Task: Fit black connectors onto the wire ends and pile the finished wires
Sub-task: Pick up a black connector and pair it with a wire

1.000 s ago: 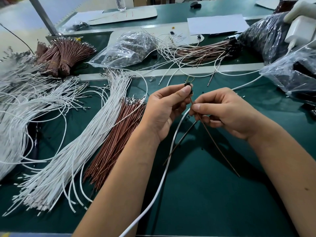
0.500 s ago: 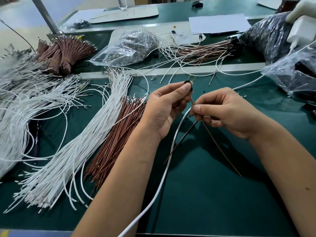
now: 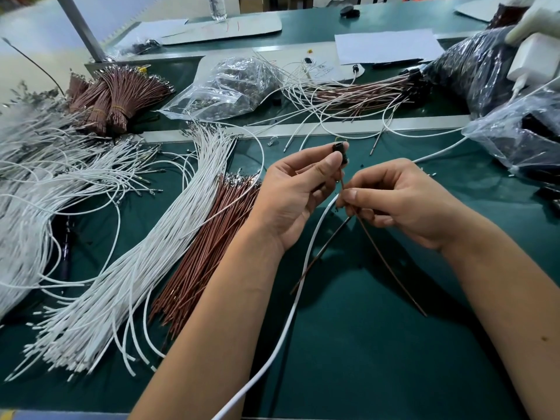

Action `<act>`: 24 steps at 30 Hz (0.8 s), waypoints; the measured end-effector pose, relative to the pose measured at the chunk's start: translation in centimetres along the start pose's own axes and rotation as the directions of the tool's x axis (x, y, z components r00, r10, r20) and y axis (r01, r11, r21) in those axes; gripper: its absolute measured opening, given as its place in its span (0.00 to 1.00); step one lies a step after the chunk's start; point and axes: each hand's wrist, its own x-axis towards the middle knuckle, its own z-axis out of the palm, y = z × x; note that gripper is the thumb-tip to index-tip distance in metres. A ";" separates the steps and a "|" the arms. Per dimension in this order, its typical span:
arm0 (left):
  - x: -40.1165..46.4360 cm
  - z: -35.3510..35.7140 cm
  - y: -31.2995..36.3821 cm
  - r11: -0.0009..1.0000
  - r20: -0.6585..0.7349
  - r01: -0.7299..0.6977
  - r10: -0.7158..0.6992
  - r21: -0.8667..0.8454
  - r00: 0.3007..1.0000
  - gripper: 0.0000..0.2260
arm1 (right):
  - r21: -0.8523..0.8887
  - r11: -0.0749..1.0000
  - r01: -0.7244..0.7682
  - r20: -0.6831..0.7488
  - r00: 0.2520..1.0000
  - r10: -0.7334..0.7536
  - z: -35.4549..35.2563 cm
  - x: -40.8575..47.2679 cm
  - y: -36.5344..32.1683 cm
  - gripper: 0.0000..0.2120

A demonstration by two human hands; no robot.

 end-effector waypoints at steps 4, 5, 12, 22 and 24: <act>0.0 0.0 0.0 1.000 0.004 0.002 -0.002 -0.003 1.000 0.09 | -0.009 1.000 0.014 -0.007 1.000 -0.014 -0.1 0.0 0.0 0.09; 0.0 0.0 0.0 1.000 0.004 0.003 -0.003 -0.001 1.000 0.09 | -0.011 1.000 0.016 -0.007 1.000 -0.016 -0.1 0.0 0.0 0.09; 0.0 -0.1 0.0 1.000 0.010 0.006 -0.006 0.024 1.000 0.17 | -0.007 1.000 0.022 -0.006 1.000 -0.022 -0.2 0.0 0.0 0.10; 0.2 -0.3 -0.2 1.000 0.001 0.012 -0.012 0.024 1.000 0.18 | -0.018 1.000 0.017 -0.005 1.000 -0.017 -0.1 0.0 0.0 0.09; 0.2 -0.3 -0.2 1.000 -0.006 0.015 -0.015 0.009 1.000 0.17 | -0.020 1.000 0.010 -0.001 1.000 -0.010 -0.1 0.0 0.0 0.08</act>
